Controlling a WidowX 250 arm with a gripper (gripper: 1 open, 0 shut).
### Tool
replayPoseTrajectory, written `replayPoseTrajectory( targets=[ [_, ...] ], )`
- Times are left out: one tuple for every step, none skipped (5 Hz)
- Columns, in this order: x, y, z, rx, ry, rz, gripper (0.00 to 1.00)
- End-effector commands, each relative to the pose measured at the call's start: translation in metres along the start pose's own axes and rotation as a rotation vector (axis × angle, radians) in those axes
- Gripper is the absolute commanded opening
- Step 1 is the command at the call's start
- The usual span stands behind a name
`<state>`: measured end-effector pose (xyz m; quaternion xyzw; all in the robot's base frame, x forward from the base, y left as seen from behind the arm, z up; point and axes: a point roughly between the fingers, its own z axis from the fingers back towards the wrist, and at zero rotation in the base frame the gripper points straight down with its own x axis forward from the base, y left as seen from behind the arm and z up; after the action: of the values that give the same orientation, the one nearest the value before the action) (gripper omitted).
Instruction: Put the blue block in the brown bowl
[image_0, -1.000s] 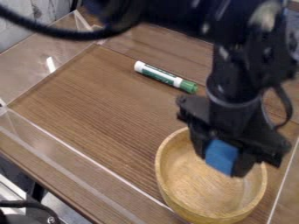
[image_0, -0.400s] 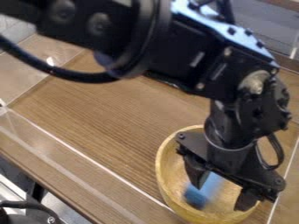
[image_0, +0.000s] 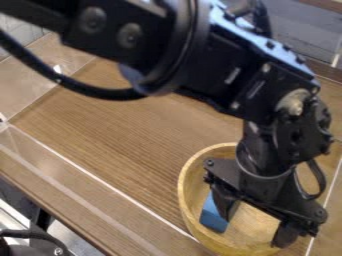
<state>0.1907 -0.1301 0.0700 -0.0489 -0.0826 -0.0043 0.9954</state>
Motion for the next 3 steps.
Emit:
replayPoseTrajectory(
  targets=[
    [0.007,-0.001,0.0,-0.012,-0.016,0.012,1.0],
    [0.009,0.001,-0.005,-0.006,-0.008,0.018,1.0],
    [0.011,0.001,-0.01,-0.002,-0.001,0.023,1.0]
  ],
)
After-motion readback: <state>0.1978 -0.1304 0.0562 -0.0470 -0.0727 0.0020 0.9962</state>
